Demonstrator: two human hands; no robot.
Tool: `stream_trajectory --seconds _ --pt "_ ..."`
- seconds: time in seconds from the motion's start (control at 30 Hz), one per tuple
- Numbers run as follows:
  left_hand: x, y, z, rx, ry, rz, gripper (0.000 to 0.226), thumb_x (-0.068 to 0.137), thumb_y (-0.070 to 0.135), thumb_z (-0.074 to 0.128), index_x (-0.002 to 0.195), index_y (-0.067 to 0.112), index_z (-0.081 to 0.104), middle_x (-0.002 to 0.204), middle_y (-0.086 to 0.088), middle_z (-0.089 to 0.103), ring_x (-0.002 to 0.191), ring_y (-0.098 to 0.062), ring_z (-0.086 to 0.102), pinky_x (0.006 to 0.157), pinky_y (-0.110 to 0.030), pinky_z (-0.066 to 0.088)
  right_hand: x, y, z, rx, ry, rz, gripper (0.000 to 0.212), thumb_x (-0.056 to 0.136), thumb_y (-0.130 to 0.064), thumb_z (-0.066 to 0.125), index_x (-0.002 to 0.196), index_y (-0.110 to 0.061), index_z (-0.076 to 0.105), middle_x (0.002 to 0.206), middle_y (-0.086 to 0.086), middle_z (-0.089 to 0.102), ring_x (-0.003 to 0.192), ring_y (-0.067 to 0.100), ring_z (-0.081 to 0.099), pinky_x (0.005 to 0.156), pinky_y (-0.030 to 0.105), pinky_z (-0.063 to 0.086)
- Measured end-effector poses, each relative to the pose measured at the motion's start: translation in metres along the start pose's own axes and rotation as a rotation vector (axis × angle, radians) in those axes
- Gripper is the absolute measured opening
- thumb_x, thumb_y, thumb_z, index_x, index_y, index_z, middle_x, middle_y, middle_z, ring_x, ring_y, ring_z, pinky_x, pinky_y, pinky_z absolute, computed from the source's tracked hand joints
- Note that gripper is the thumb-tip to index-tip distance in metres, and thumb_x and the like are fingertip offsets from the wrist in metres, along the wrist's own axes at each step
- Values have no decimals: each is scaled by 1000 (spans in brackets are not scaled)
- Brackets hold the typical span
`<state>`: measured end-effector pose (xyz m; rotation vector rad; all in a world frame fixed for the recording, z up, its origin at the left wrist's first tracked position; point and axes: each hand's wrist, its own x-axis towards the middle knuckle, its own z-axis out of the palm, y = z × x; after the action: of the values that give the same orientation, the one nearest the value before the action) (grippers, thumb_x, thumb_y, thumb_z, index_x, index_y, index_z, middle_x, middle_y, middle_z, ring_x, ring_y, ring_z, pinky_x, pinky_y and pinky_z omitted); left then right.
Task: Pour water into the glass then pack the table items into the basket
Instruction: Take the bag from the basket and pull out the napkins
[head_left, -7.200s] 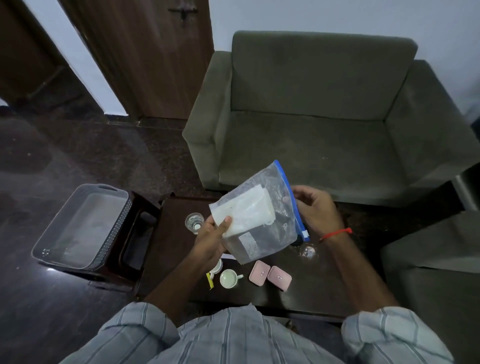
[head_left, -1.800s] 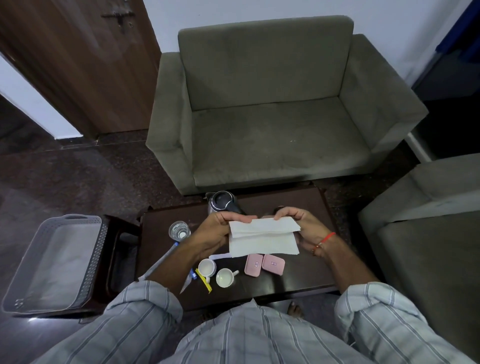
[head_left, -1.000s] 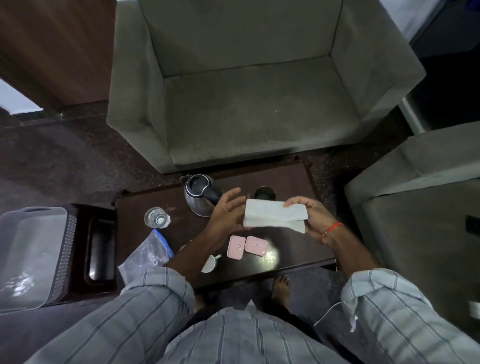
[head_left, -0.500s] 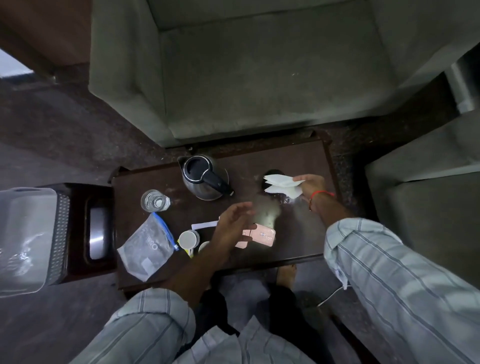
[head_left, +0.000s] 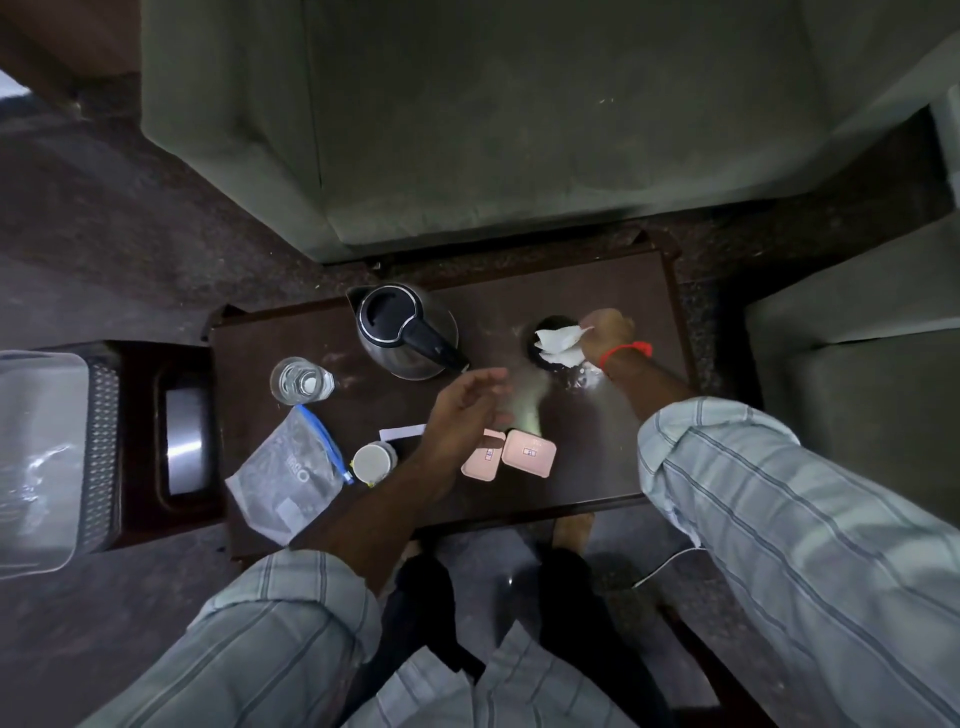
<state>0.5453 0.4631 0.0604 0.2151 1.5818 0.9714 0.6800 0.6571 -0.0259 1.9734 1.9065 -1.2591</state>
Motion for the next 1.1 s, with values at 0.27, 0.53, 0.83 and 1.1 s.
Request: stream_trajectory --seconds 0.27,0.53,0.83,1.1 --pt "3 -17 -3 -17 -16 -23 21 106 15 52 117 26 66 119 -2 71 81 -14 71 60 -29 56 8 -18 12 -49 -154 -75 57 91 -9 53 147 -16 46 148 11 53 136 29 50 111 31 39" --pt "5 -29 -6 -35 1 -61 16 104 23 56 114 30 67 113 3 72 77 -11 70 58 -26 54 15 2 20 -219 42 -253 35 93 1 51 126 0 65 136 20 60 129 33 54 108 33 33" --pt "-1 -39 -20 -56 34 -28 17 105 24 55 117 26 67 106 6 73 75 -10 71 58 -28 54 -10 16 22 -10 224 -331 36 84 11 50 112 3 71 130 27 55 123 39 54 108 35 37" --pt "-19 -42 -34 -181 194 65 27 103 30 58 93 6 65 95 -9 75 81 -20 73 66 -32 57 -86 12 41 577 -2 -165 37 71 17 36 61 -4 65 60 16 63 48 15 51 51 25 42"
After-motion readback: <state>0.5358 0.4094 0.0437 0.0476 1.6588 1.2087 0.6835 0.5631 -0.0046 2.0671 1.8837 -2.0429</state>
